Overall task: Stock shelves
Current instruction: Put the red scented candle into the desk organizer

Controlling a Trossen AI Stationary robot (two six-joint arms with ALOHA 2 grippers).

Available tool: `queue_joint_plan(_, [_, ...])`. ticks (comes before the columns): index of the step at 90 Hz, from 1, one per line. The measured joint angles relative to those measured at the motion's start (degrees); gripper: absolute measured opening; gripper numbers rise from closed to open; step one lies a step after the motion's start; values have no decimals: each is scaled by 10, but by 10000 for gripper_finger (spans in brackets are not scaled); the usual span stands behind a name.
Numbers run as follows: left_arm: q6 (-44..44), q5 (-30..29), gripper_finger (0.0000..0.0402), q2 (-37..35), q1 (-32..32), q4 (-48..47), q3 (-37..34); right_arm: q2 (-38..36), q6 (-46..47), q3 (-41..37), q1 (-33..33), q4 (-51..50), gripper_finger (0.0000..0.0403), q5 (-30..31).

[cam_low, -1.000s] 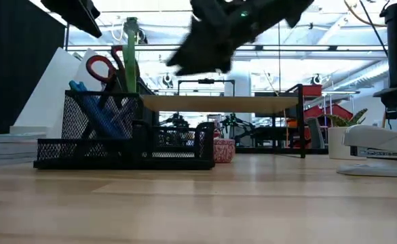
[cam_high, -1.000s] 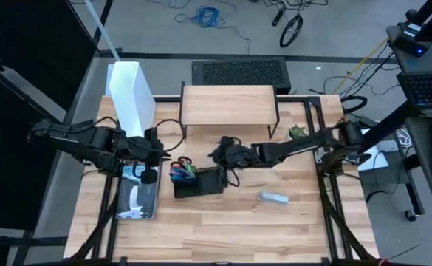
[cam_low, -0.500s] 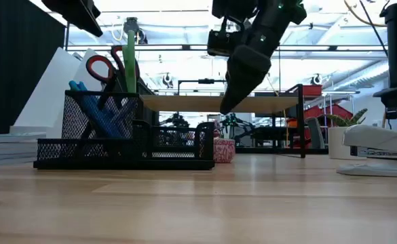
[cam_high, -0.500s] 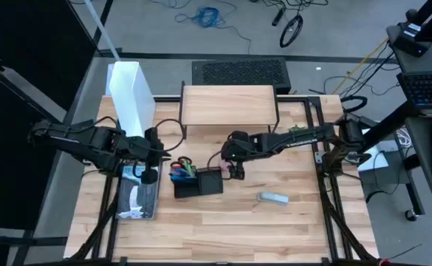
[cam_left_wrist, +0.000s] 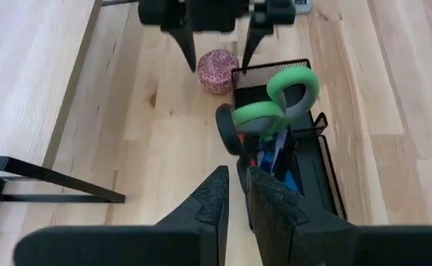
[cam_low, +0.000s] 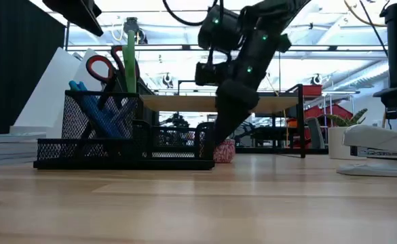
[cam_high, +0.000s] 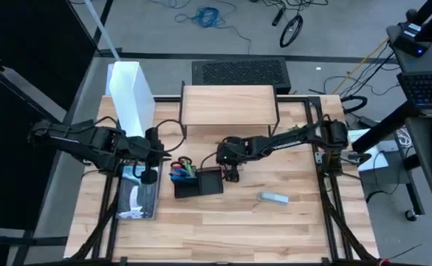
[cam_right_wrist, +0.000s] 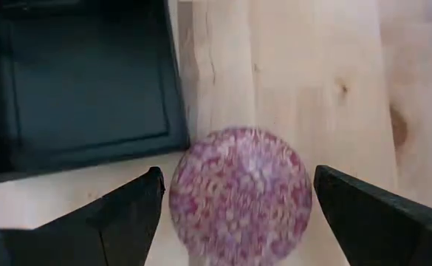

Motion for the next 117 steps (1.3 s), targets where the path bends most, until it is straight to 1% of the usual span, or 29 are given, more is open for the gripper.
queue_joint_plan(13, [-3,0,38,0,0,1,0,30,-11,0,-2,1,329,-2])
queue_joint_plan(21, [-3,0,38,0,0,7,0,36,-3,1,-1,-2,325,-2])
queue_joint_plan(33, [1,0,38,0,0,25,0,34,19,1,0,3,299,-2])
queue_joint_plan(43, [11,-1,38,0,0,40,0,33,25,0,0,26,275,0])
queue_joint_plan(55, [13,-3,38,0,0,43,0,32,29,0,0,18,273,1])
queue_joint_plan(65, [13,-3,38,0,0,39,0,14,39,0,0,-24,273,12])
queue_joint_plan(74, [12,-3,38,0,0,39,0,-18,46,-1,0,-70,273,31])
queue_joint_plan(82, [13,-3,38,0,0,39,0,-53,73,-1,4,-75,273,35])
queue_joint_plan(92, [14,-6,38,0,0,39,0,-89,103,0,25,-19,273,31])
queue_joint_plan(100, [14,-14,38,0,0,39,0,-93,106,0,51,53,273,23])
queue_joint_plan(110, [17,-20,38,0,0,39,0,-70,84,0,81,128,273,15])
queue_joint_plan(117, [16,-20,38,0,0,39,0,-45,77,0,94,138,273,15])
